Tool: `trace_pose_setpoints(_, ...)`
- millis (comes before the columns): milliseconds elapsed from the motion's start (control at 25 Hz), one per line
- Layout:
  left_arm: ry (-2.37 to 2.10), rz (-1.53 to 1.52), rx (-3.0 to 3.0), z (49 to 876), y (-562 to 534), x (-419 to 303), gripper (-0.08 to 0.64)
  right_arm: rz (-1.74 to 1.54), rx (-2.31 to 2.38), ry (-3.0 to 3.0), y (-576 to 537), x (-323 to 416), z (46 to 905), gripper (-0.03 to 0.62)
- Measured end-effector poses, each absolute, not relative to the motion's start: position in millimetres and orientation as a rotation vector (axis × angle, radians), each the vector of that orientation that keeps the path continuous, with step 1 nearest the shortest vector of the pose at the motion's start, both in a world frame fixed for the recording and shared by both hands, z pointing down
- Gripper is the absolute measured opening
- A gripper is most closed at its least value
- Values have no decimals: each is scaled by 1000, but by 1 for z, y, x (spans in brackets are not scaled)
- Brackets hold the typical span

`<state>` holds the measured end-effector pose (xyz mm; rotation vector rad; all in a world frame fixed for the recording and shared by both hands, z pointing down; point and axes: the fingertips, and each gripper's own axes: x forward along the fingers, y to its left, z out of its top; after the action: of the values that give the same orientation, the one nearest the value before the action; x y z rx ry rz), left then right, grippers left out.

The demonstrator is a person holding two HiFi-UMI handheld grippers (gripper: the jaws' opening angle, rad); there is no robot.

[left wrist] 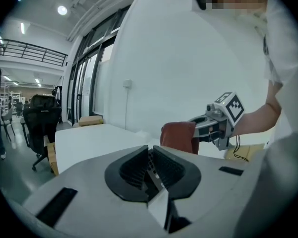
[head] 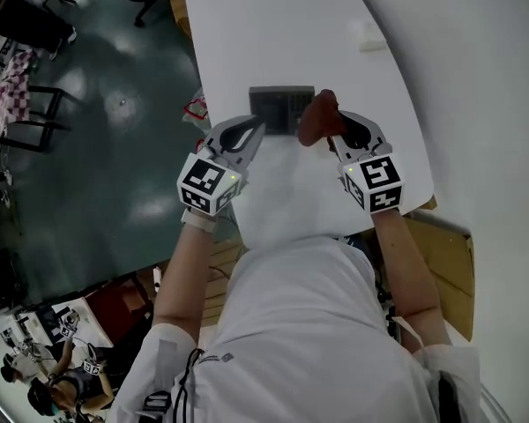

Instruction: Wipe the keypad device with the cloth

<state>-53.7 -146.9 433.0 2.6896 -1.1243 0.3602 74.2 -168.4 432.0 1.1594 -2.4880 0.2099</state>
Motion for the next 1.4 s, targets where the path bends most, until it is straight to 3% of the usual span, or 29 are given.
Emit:
trace_pose_setpoints(280,-1075,506,2684,462,-188,-53,20,197,1126,-2422,-191,64,453,55)
trace_pose_setpoints(400,-1031,576,2685,475,-199,-50,87,209,1123,-2404,-199,61,461,55)
trace_pose_setpoints(720,-912,733,2701,499,-227,-42,121,221,1087,-2333,-217,53,479,55)
trace_pose_setpoints(1160,-759,790,2675,509,-231,-35,123,160,1006,-2268,-224,35,498,55)
trace_pose_setpoints(1400,-753,799,2643,512,-224,-35,77,137,996,-2248,-223,34,507,55)
